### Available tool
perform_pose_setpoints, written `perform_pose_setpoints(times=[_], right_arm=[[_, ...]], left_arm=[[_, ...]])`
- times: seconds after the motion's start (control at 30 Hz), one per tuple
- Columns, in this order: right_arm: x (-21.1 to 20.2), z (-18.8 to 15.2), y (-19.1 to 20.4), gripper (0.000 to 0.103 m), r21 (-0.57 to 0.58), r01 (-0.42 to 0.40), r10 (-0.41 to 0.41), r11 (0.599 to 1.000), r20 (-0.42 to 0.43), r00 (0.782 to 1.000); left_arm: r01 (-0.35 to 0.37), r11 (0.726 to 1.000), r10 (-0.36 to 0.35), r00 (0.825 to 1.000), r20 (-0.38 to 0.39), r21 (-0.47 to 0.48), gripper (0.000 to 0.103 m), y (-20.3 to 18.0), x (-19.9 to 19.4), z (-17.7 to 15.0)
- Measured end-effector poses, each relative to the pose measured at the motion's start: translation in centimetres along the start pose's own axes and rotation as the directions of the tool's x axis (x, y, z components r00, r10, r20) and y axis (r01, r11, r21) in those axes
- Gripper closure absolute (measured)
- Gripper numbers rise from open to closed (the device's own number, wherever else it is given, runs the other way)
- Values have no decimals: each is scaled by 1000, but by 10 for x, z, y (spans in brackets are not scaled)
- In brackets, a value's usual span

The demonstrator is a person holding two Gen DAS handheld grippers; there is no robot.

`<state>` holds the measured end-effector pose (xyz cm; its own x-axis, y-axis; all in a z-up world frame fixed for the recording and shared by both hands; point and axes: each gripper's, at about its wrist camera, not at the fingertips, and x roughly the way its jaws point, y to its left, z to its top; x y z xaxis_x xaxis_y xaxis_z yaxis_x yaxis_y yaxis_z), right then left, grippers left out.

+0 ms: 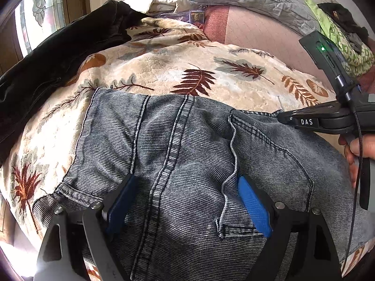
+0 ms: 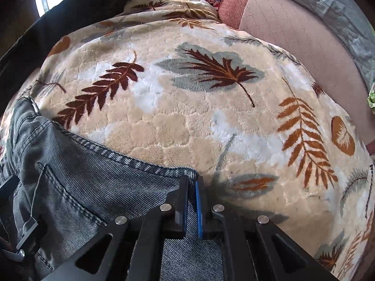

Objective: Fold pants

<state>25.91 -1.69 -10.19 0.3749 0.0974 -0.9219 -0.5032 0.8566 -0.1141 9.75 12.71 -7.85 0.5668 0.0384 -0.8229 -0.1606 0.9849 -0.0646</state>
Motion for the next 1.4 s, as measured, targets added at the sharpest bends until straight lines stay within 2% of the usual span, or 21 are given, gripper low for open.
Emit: perform_pose_setpoints(times=[0.13,0.2,0.3,0.37,0.43,0.5,0.53,0.63,0.73,0.77,0.8,0.87,0.97,1.13,1.23,1.3,1.33,1.4], right_arm=[[-25,-3,-17,90,110,-82,78,990,41,996],[-46,-12,-25,90,159,-114,101,981,84,991],[-66,-33,-24,90,184,-185,167,965,111,980],[-55,-46,-21,90,217,-205,194,954,73,978],[-20,-59,-20,90,222,-121,134,968,-48,990],[-23,-65,-30,92,289,-163,168,944,8,986],[-35,-66,-30,88,299,-171,168,939,37,985],[-73,-76,-23,88,267,-184,158,946,115,981],[-91,-102,-17,76,261,-188,164,947,112,980],[-89,-112,-14,67,260,-177,157,949,95,983],[-83,-121,-11,56,249,-157,146,956,66,987],[-59,-137,-7,45,230,-91,100,969,-31,995],[-60,-145,-11,43,241,-95,97,966,4,995],[-99,-163,-16,42,300,-154,130,941,99,987],[-95,-186,-18,34,312,-136,118,940,77,990],[-72,-194,-21,29,316,-106,112,943,-3,994],[-73,-196,-23,29,312,-121,116,942,37,993],[-84,-197,-26,29,334,-139,129,932,52,990]], left_arm=[[25,998,-24,999,27,-50,16,10,-19,4],[11,1000,-10,1000,29,-22,16,11,-24,0],[-53,998,53,999,-4,19,15,9,-13,-9],[-80,996,81,997,-9,50,14,6,-4,-11],[-97,992,97,995,0,76,14,1,-7,-10],[-79,994,80,997,-9,70,14,2,-19,-9],[-71,996,70,997,13,61,14,4,-29,-10],[-92,995,91,994,67,21,14,16,-51,-9],[-119,993,119,993,21,9,14,27,-42,-14],[-125,992,126,992,-19,17,14,29,-31,-17],[-121,993,121,991,-52,18,14,31,-21,-20],[-108,994,108,993,-49,-11,12,34,-17,-22],[-127,992,128,991,-49,11,12,31,-19,-23],[-127,992,128,990,-52,5,12,31,-20,-24],[-135,991,135,990,-48,8,12,30,-19,-24],[-136,991,136,989,-51,8,12,29,-18,-23],[-139,990,139,989,-52,12,12,29,-18,-23],[-137,990,137,989,-57,16,12,29,-20,-22]])
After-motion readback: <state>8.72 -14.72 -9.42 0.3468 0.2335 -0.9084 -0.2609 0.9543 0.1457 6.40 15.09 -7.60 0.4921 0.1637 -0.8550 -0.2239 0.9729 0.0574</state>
